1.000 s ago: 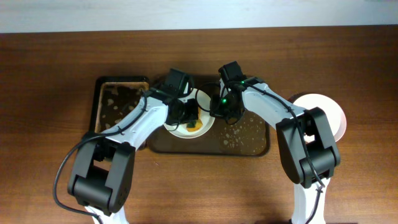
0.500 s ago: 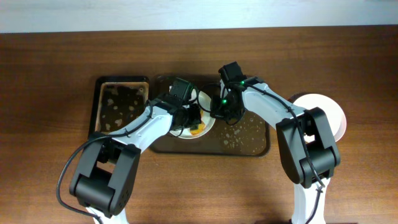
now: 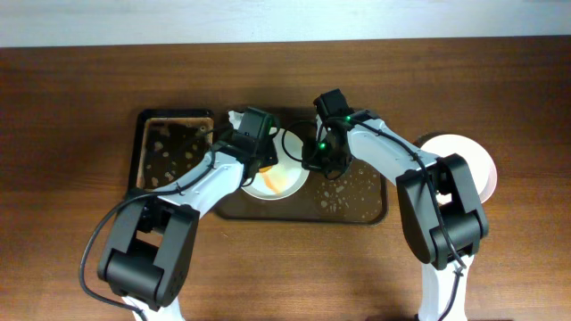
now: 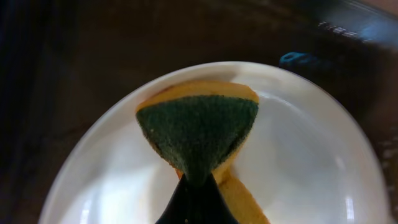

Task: Clean dirty plates on tray and stack at the side
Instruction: 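Scrub the right-held plate with the sponge in the left gripper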

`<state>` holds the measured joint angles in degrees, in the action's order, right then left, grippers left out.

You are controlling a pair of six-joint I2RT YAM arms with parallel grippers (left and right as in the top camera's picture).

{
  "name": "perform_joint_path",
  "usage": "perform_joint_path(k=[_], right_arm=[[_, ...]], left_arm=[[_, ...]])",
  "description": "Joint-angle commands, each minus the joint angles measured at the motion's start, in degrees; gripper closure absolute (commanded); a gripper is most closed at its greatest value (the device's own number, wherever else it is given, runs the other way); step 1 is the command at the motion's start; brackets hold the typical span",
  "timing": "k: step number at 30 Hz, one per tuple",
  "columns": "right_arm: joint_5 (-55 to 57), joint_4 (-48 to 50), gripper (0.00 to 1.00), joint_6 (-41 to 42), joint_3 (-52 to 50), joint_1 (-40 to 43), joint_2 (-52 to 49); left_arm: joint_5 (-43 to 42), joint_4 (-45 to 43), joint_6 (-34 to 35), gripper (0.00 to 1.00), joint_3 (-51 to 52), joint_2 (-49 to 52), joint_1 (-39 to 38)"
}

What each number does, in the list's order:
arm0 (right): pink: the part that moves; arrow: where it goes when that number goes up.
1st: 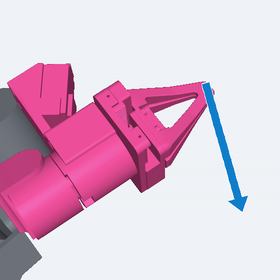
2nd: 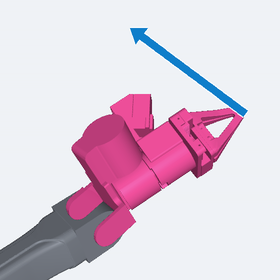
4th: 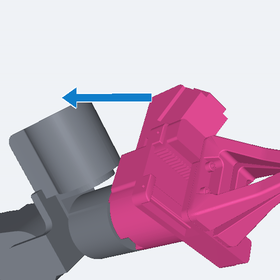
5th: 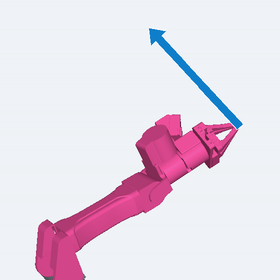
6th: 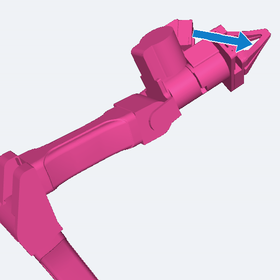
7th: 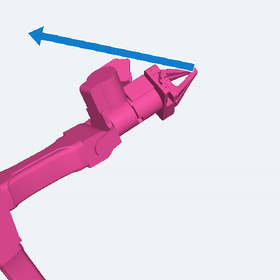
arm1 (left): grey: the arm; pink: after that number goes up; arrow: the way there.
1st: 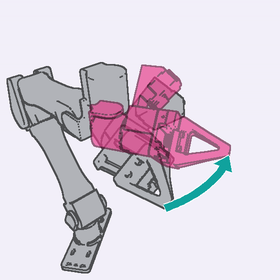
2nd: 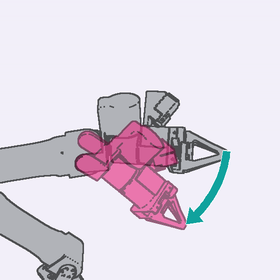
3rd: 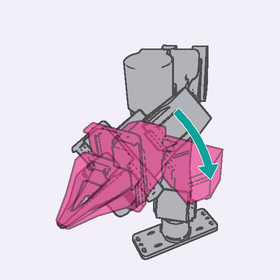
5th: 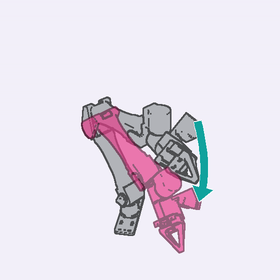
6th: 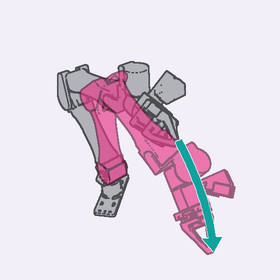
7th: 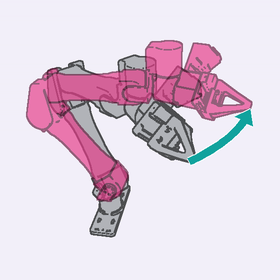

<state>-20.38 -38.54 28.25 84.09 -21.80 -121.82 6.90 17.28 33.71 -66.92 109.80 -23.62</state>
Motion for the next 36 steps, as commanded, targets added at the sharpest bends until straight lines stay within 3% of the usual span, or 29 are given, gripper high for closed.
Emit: perform_joint_path(k=[1, 5, 8, 14, 23, 28, 33, 36], right_arm=[[0.33, -0.52, 0.96, -0.33, 0.13, -0.28, -0.42], [0.57, -0.63, 0.96, -0.33, 0.13, -0.28, -0.42], [0.59, -0.68, 0.96, -0.33, 0.13, -0.28, -0.42], [0.57, -0.90, 0.96, -0.33, 0.13, -0.28, -0.42], [0.57, -1.07, 0.96, -0.33, 0.13, -0.28, -0.42], [0.55, -1.16, 0.96, -0.33, 0.13, -0.28, -0.42], [0.55, -1.57, 0.96, -0.35, 0.13, -0.28, -0.42], [0.57, -1.62, 0.96, -0.55, 0.13, -0.31, -0.42]], left_arm=[[-8.13, 6.67, -5.29, 1.00, -1.18, -1.53, 1.18], [-19.85, 10.84, -14.53, 1.00, -3.15, -4.44, 1.14], [-20.68, 10.21, -15.85, 1.00, -3.21, -6.32, 1.14], [-21.09, 11.69, -8.17, 1.00, -3.19, -6.19, 1.11], [-23.67, 10.99, -5.05, 1.00, -3.19, 1.20, 0.17], [-21.11, 8.37, -5.07, 1.00, -3.19, 3.56, 0.52], [-8.79, 2.73, -6.62, 1.00, -3.21, 3.56, 2.84], [-8.79, -0.85, -9.18, 1.00, -3.21, 3.61, 3.65]])
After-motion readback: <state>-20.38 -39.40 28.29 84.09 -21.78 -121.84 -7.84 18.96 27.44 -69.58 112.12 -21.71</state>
